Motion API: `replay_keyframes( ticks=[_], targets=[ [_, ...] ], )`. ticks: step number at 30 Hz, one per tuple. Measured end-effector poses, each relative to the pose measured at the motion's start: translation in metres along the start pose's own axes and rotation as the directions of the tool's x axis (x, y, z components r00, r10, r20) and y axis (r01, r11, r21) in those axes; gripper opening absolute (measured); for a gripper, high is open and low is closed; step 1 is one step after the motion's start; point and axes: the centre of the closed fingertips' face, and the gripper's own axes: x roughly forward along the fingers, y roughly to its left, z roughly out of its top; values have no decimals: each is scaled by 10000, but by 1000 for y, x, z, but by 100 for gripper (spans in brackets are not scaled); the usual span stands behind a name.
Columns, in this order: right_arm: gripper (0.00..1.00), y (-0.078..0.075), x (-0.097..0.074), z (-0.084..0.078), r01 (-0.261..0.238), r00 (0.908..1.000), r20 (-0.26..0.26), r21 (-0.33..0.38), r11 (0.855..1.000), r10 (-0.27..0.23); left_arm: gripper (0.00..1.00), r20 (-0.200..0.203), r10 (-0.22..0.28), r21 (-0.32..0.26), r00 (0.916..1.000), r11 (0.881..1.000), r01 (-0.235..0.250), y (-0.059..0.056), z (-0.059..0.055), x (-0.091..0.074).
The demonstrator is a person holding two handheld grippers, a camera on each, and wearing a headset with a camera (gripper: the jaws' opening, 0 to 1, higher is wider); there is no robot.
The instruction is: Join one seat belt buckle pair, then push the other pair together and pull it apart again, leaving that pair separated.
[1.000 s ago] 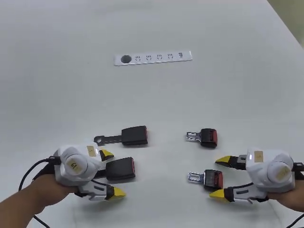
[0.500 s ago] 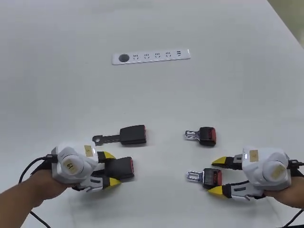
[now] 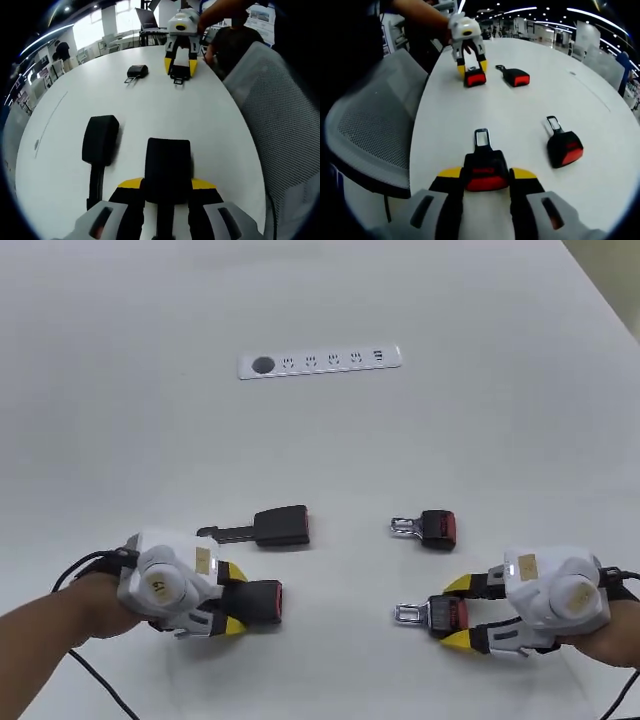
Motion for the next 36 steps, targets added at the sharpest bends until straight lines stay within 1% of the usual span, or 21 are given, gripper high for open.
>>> replay_keyframes(
  ticks=[5, 10, 14, 23, 29, 31, 36],
  targets=[
    [36, -1, 2, 1, -77, 9999, -83, -72, 9999, 76, 34, -59, -4, 18, 10000, 10000, 4, 1, 0, 0],
    [36, -1, 5, 3, -70, 10000, -4, -96, 9999, 69, 34, 55, 122, -261, 9999, 9996, -120, 1, 0, 0],
    [36, -1, 8, 7, -104, 9999, 64, -162, 9998, 105, 34, 82, 161, -358, 9998, 9992, -158, 1, 0, 0],
    [36, 0, 17, 21, -183, 9992, 352, -242, 9995, 192, 34, 88, 221, -480, 9997, 9986, -216, 1, -1, 1],
    [36, 1, 28, 33, -206, 9980, 594, -303, 9993, 224, 34, -9, 225, -482, 9997, 9986, -226, 0, -1, 1],
    [36, 2, 32, 39, -262, 9967, 755, -358, 9990, 288, 34, -40, 231, -512, 9997, 9984, -233, 1, -2, 1],
    [36, 2, 41, 49, -350, 9956, 853, -406, 9986, 384, 34, -106, 226, -535, 9997, 9983, -231, 1, -2, 1]
  ],
)
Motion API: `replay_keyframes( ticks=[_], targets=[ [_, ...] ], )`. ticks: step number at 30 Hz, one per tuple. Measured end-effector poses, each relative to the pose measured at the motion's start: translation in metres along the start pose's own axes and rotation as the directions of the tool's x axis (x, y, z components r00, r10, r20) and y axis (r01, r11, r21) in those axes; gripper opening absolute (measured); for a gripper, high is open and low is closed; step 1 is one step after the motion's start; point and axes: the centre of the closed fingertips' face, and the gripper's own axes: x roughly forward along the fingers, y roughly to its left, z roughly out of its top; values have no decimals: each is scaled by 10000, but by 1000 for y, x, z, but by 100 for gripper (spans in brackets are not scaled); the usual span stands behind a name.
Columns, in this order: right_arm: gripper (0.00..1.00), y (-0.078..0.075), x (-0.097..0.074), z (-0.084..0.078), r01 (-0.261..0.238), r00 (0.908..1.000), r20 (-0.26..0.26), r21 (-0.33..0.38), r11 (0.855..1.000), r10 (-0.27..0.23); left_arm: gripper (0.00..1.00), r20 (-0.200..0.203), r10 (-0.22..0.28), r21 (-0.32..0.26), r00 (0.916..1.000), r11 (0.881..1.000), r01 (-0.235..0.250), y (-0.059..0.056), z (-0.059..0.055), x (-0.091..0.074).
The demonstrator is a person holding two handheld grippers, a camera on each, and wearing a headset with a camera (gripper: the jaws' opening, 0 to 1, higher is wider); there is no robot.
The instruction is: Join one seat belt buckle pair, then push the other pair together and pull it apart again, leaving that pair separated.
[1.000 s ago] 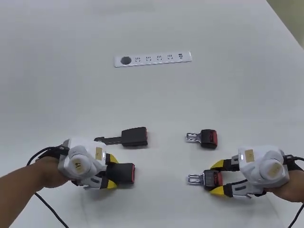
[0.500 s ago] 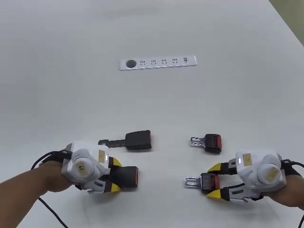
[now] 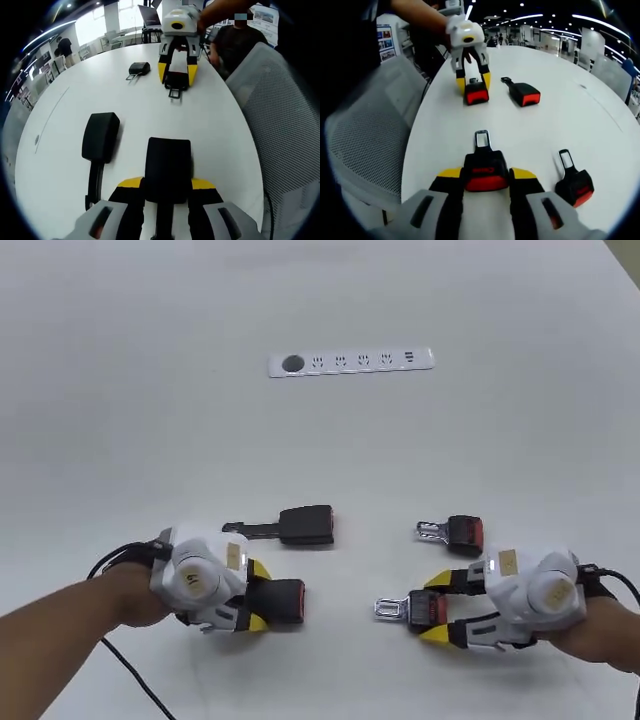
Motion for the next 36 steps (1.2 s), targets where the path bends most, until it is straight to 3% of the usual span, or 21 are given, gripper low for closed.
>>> replay_keyframes(
  ticks=[20, 36],
  targets=[
    [36, 1, 40, 40, -246, 9993, 275, -171, 9996, 250, 34, -250, 78, -112, 9997, 9999, -81, 0, 0, 1],
    [36, 6, 67, 70, -479, 9975, 507, -193, 9987, 488, 34, -531, 62, 125, 9986, 9999, -55, -1, 1, 1]
  ],
)
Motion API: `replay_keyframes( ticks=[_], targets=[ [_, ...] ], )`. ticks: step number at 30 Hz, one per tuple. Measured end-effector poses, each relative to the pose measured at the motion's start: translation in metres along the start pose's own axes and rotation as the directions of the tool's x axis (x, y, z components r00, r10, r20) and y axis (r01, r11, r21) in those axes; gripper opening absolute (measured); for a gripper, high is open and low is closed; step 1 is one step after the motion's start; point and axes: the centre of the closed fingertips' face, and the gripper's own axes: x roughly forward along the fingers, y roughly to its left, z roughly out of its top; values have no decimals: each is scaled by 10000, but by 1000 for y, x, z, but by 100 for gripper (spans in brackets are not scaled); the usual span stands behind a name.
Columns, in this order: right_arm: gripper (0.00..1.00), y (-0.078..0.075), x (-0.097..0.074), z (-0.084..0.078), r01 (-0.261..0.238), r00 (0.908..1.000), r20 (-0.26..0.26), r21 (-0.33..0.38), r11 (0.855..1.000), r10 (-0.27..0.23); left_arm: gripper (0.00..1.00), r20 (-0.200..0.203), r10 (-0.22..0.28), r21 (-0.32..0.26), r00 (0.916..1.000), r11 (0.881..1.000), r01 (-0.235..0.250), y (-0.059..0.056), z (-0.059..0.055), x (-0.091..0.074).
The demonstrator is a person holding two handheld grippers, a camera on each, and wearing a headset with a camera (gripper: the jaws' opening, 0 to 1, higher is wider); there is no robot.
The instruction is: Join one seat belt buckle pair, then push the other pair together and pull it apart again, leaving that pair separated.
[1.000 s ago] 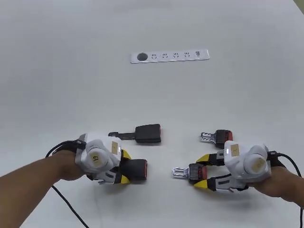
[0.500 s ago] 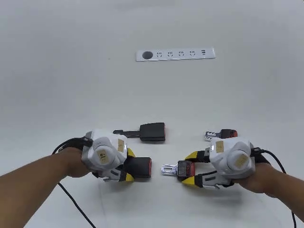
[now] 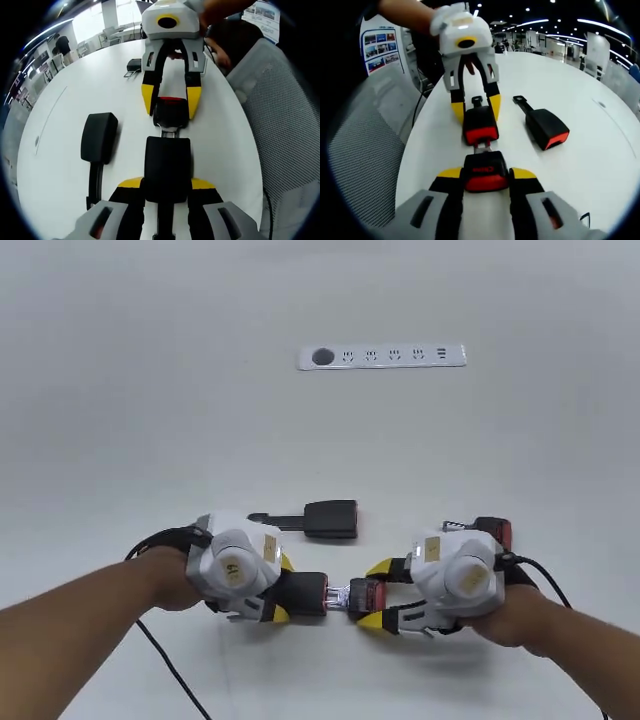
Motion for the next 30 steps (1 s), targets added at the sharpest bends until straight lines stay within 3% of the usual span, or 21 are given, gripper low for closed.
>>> replay_keyframes(
  ticks=[30],
  targets=[
    [35, -2, 15, 12, -110, 9995, -291, -19, 9999, 109, 33, -226, -41, 116, 9997, 9999, 43, -1, 1, 0]
  ],
)
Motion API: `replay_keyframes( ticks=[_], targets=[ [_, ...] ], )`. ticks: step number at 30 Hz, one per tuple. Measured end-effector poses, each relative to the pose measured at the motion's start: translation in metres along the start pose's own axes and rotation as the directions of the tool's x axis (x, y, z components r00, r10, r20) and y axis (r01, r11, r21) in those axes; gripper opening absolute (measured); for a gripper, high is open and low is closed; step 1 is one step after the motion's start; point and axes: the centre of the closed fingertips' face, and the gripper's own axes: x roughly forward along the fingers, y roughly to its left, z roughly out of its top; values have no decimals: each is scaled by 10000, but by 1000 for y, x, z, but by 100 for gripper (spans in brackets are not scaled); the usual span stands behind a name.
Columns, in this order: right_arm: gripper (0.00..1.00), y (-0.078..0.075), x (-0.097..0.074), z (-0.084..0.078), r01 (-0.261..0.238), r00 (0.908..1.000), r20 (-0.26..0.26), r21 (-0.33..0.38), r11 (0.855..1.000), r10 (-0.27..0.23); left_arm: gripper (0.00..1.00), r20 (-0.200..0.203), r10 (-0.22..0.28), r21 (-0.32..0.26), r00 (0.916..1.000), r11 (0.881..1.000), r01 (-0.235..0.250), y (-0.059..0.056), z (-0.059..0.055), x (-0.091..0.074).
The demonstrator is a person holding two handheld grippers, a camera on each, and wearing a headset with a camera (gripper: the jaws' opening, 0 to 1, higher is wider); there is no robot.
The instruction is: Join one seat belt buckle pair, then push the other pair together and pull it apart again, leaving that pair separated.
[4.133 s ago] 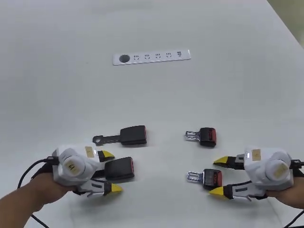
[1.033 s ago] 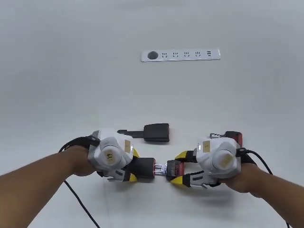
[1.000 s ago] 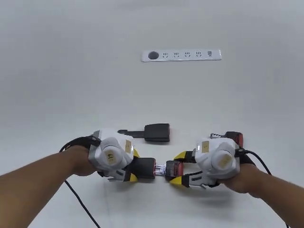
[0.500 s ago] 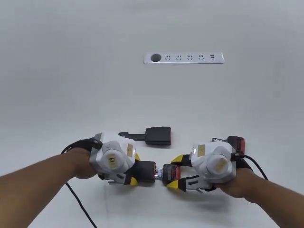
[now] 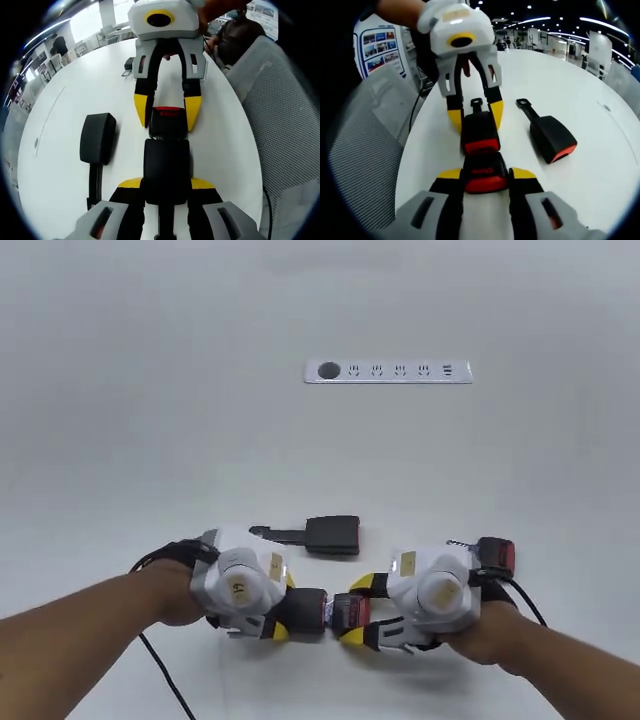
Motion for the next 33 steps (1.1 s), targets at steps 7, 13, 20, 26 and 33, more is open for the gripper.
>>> replay_keyframes(
  ticks=[7, 13, 20, 26, 33],
  targets=[
    [35, 2, -2, -1, 1, 9999, -164, 5, 10000, -1, 33, -12, -10, 49, 10000, 10000, 10, 2, 0, 0],
    [35, 1, -1, -1, 7, 9998, -174, -46, 10000, -8, 33, 4, -31, 94, 10000, 10000, 31, 1, 0, 0],
    [35, 1, -1, -1, 0, 10000, -91, -62, 10000, -1, 34, 182, -89, 157, 9998, 9998, 86, 0, 0, 0],
    [35, 2, -1, 0, 25, 9997, 255, -145, 9999, -21, 34, 810, -75, 127, 9967, 9999, 65, 0, -1, -2],
    [35, 2, -2, 1, 230, 9971, 739, -409, 9989, -199, 33, 1471, -77, 88, 9891, 9999, 65, 0, -2, -3]
  ],
)
